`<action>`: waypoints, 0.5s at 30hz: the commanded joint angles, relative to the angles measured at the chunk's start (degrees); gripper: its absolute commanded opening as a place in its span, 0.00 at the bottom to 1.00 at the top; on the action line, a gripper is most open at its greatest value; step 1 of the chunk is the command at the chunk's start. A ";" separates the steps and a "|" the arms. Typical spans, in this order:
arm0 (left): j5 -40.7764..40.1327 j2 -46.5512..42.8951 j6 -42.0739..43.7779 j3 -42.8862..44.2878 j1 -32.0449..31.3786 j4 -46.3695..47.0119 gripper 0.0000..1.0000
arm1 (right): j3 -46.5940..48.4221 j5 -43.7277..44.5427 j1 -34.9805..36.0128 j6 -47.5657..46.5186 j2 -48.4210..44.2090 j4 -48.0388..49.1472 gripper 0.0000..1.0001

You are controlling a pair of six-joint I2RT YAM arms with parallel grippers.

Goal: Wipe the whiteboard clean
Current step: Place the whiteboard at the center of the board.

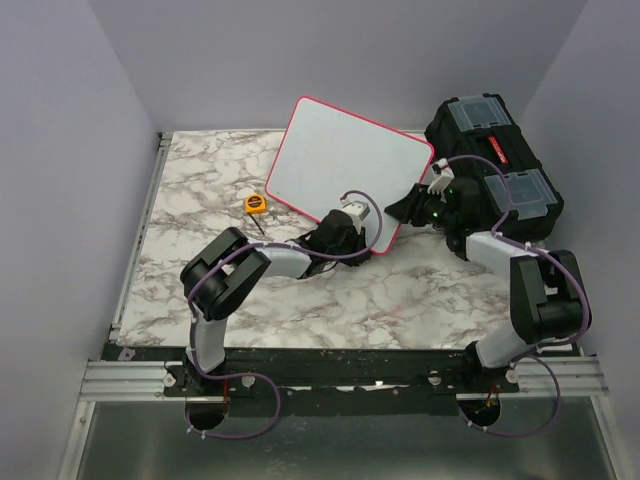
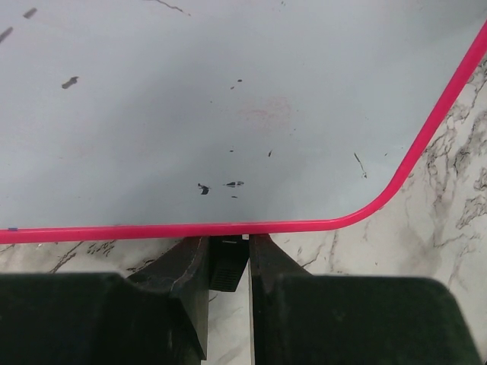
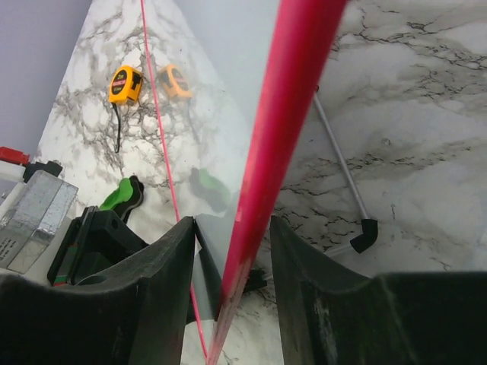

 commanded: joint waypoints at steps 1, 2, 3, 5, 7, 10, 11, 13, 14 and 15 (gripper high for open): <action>-3.42 3.34 -4.16 -1.17 1.79 -9.22 0.00 | -1.12 -1.93 -1.23 1.25 -1.29 1.87 0.47; -3.40 3.36 -4.16 -1.18 1.88 -9.34 0.00 | -1.21 -2.16 -1.56 1.52 -1.59 1.94 0.47; -3.34 3.53 -4.16 -1.23 1.97 -9.35 0.00 | -1.39 -2.61 -2.02 1.76 -1.93 1.96 0.47; -3.25 3.76 -4.16 -1.31 2.15 -9.35 0.00 | -1.90 -3.55 -3.14 2.38 -3.20 2.05 0.47; -3.16 3.89 -4.16 -1.29 2.25 -9.22 0.00 | -2.57 -4.78 -4.27 3.27 -4.71 2.31 0.46; -3.07 3.96 -3.99 -1.20 2.34 -9.23 0.00 | -3.56 -7.08 -4.72 3.35 -6.61 2.53 0.39; -3.07 3.96 -3.98 -1.25 2.43 -9.25 0.00 | -4.04 -8.43 -4.68 3.93 -6.84 3.17 0.36; -3.07 3.89 -3.90 -1.11 2.43 -9.25 0.00 | -4.65 -11.75 -4.67 5.81 -5.95 6.10 0.32; -3.07 3.89 -3.87 -1.10 2.43 -9.27 0.00 | -4.49 -13.30 -4.67 6.87 -4.98 7.00 0.32; -3.07 3.83 -3.88 -1.01 2.43 -9.35 0.00 | -3.91 -13.84 -4.67 7.77 -3.68 7.27 0.32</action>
